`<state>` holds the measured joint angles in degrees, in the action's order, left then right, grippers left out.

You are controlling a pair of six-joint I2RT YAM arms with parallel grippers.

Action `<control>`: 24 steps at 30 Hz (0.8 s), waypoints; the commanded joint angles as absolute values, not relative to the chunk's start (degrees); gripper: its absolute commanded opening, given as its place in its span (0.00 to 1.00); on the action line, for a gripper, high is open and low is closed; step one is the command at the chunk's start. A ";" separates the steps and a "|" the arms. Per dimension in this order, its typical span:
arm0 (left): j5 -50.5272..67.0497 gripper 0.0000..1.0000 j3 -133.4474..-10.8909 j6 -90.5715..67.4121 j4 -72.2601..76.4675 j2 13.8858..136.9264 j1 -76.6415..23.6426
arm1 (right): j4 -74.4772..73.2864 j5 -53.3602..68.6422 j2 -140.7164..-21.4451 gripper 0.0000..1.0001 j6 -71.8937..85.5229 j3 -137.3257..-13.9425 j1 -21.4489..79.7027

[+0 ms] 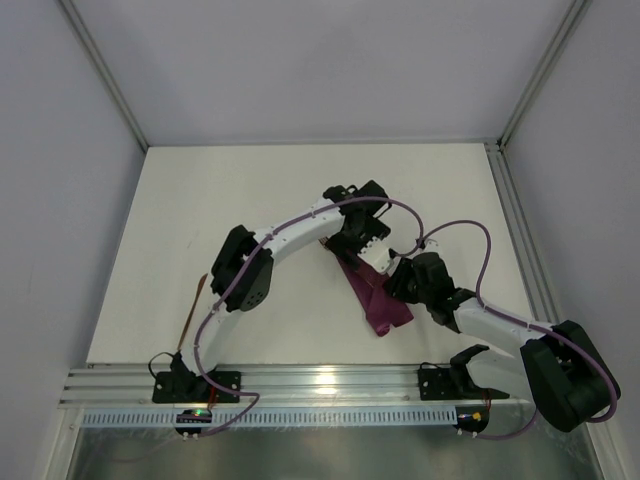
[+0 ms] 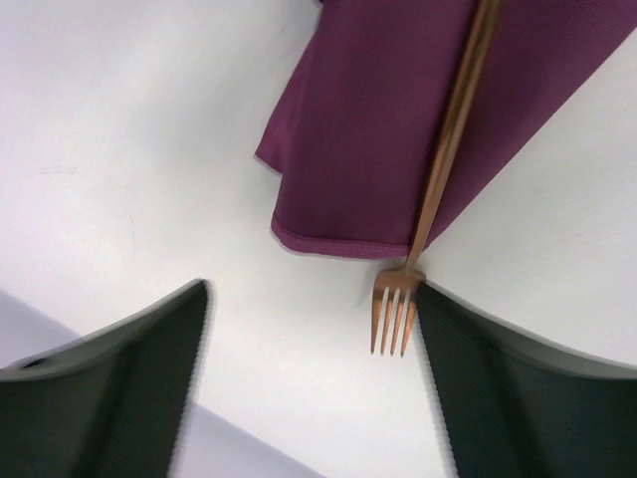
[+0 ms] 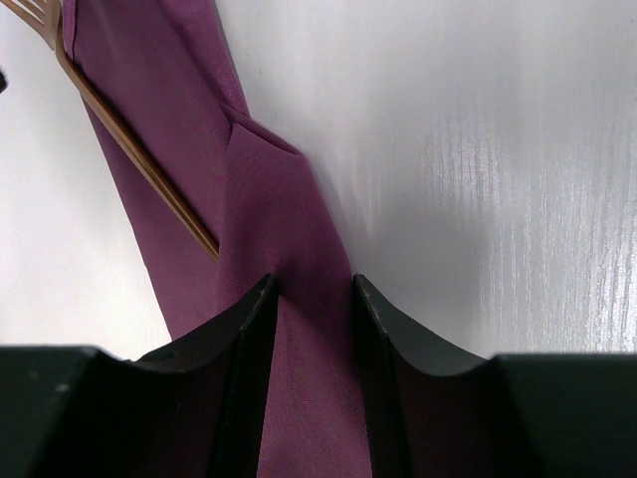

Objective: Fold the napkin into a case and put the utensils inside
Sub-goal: Stuff the fork into the folded napkin.

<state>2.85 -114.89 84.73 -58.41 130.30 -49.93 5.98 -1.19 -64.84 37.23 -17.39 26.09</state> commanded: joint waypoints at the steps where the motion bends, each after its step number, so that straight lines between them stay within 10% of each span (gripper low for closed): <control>1: 3.52 0.97 -117.43 79.90 -62.04 127.01 -48.70 | 4.39 -1.93 -64.86 0.41 37.09 -16.79 26.28; 7: 0.88 0.93 -115.49 65.28 -60.13 124.46 -45.71 | 3.69 -2.72 -65.04 0.41 36.21 -17.49 26.37; 12: 0.89 0.48 -117.42 44.15 -57.23 124.45 -40.61 | 4.04 -2.64 -65.74 0.41 36.21 -17.75 26.28; 24: 20.82 0.59 -117.16 13.27 -51.85 126.91 -27.86 | 3.69 -2.55 -66.45 0.40 35.60 -18.46 26.28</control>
<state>11.94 -115.70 20.51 -53.36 127.76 -28.51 6.00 -1.26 -65.30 36.93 -17.69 26.09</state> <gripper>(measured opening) 0.589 0.402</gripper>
